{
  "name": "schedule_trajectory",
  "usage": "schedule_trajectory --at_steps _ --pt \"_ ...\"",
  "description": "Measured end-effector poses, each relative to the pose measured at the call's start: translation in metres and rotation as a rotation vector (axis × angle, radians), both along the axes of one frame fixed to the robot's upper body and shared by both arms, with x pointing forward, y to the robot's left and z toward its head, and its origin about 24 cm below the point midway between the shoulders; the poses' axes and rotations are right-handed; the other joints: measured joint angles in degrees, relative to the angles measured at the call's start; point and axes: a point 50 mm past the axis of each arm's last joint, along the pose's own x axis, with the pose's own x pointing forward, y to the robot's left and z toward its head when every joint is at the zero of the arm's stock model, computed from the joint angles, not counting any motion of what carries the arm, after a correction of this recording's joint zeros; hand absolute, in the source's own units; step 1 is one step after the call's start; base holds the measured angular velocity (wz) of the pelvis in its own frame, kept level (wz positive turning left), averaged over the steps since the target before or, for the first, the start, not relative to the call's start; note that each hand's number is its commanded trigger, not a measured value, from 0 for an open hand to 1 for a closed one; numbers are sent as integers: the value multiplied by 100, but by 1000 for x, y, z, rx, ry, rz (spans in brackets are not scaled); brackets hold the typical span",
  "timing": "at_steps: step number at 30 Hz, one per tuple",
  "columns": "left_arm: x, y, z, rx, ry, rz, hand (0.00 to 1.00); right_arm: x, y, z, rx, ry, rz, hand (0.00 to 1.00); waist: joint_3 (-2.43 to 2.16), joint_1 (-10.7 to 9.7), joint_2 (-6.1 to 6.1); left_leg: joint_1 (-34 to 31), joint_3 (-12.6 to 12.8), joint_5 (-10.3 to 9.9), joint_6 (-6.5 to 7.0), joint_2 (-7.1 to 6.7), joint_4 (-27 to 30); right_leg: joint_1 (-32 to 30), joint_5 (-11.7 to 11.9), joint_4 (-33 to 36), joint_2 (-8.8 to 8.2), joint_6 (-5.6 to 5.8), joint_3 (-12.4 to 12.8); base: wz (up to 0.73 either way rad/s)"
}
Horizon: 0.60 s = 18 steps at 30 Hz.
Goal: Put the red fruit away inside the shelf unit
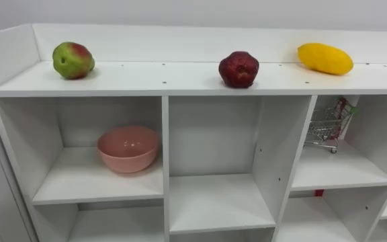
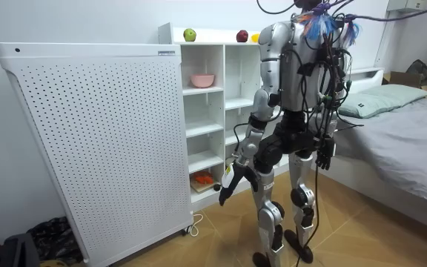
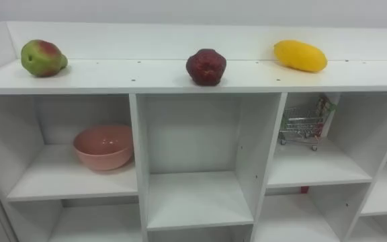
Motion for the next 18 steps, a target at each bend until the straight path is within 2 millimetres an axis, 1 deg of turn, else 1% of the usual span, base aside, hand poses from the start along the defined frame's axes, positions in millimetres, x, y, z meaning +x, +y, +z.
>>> schedule_trajectory --at_steps 12,18 --pt "2 0 0 -10 -16 -5 0 2 0 0 7 -14 3 0 6 4 -7 23 3 0 0 2 15 22 0 7 0 -1 5 0" --pt "7 1 1 -7 -48 -14 0 6 0 1 -20 -49 -9 0 7 7 -11 49 0 0 0 0 16 48 1 2 1 -1 -9 0"
